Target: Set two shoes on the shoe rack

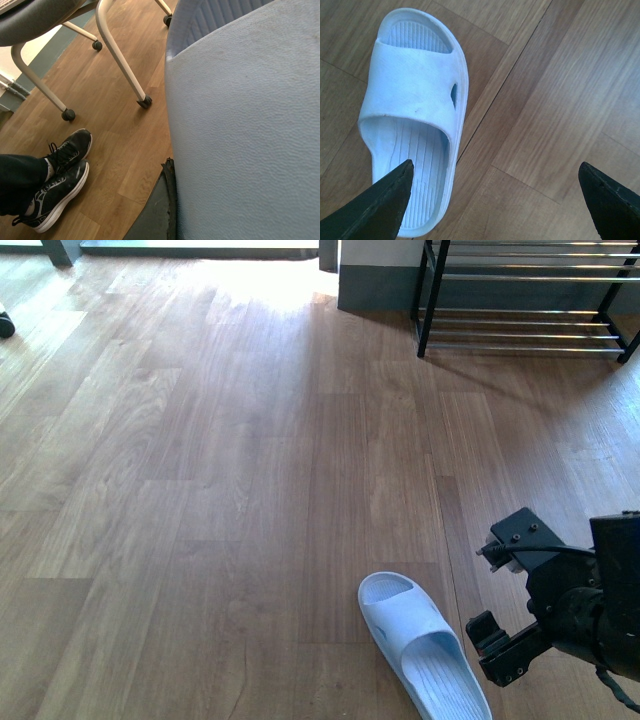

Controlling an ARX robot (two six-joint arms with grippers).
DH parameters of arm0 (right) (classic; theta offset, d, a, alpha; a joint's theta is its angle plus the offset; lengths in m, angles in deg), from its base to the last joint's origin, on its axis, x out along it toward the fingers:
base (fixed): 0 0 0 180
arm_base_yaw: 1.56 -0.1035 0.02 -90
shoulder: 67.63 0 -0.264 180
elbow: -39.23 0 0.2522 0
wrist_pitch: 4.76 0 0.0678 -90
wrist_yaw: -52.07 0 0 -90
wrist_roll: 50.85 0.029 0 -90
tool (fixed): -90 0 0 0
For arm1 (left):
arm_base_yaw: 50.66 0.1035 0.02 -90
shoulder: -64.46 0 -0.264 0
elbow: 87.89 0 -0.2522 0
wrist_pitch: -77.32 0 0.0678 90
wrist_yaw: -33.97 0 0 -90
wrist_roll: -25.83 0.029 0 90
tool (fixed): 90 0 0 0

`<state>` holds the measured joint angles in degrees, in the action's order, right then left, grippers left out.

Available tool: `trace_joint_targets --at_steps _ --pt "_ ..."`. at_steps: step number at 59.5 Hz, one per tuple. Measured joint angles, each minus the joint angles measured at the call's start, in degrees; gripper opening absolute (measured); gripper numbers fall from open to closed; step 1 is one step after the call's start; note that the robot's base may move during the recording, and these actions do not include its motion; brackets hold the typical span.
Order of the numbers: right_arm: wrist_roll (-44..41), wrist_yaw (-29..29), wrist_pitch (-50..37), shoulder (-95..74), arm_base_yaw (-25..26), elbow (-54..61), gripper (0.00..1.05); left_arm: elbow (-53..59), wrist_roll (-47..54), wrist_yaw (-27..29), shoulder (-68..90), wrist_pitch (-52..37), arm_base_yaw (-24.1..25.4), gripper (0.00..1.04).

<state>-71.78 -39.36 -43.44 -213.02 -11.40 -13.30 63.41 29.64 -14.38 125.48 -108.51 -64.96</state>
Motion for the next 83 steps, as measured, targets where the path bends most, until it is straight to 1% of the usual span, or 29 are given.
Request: trace_joint_targets --at_steps 12,25,36,50,52,56,58,62,65,67,70,72,75,77,81,83 --pt "-1.25 -1.46 -0.28 -9.51 0.46 -6.95 0.96 0.00 0.00 -0.02 0.00 0.00 0.00 0.02" --pt "-1.84 -3.26 1.38 -17.18 0.15 -14.12 0.96 0.00 0.00 -0.02 0.00 0.00 0.00 0.02" --pt "-1.09 -4.74 3.52 -19.17 0.66 -18.86 0.96 0.00 0.00 0.00 0.00 0.00 0.00 0.02" --pt "1.05 -5.31 5.53 -20.92 0.90 -23.26 0.95 0.00 0.00 0.00 0.00 0.00 0.00 0.02" --pt "2.01 -5.51 6.10 -21.44 0.90 -23.93 0.91 0.00 0.00 -0.02 0.00 0.00 0.00 0.02" --pt "3.67 -5.68 6.91 -22.60 0.81 -25.20 0.77 0.00 0.00 0.00 0.00 0.00 0.00 0.02" --pt "4.07 -5.68 6.99 -22.82 0.74 -25.42 0.74 0.00 0.00 0.00 0.00 0.00 0.00 0.02" --pt "5.16 -5.79 7.13 -23.43 0.52 -25.92 0.63 0.00 0.00 0.00 0.00 0.00 0.00 0.02" --pt "5.49 -5.79 6.99 -23.61 0.37 -26.03 0.58 0.00 0.00 -0.02 0.00 0.00 0.00 0.02" --pt "5.88 -5.86 6.69 -23.69 0.20 -26.08 0.53 0.00 0.00 -0.02 0.00 0.00 0.00 0.02" --pt "6.19 -5.81 6.67 -23.76 -0.09 -26.25 0.42 0.00 0.00 0.00 0.00 0.00 0.00 0.02" --pt "6.25 -5.81 6.56 -23.76 -0.22 -26.29 0.37 0.00 0.00 -0.02 0.00 0.00 0.00 0.02" --pt "6.36 -5.79 6.34 -23.76 -0.26 -26.32 0.32 0.00 0.00 -0.02 0.00 0.00 0.00 0.02" --pt "6.36 -5.66 6.19 -23.76 -0.26 -26.32 0.27 0.00 0.00 0.00 0.00 0.00 0.00 0.02" --pt "6.43 -5.31 5.70 -23.76 -0.15 -26.14 0.13 0.00 0.00 -0.02 0.00 0.00 0.00 0.02" --pt "6.43 -5.16 5.46 -23.74 -0.07 -25.90 0.09 0.00 0.00 0.00 0.00 0.00 0.00 0.02"
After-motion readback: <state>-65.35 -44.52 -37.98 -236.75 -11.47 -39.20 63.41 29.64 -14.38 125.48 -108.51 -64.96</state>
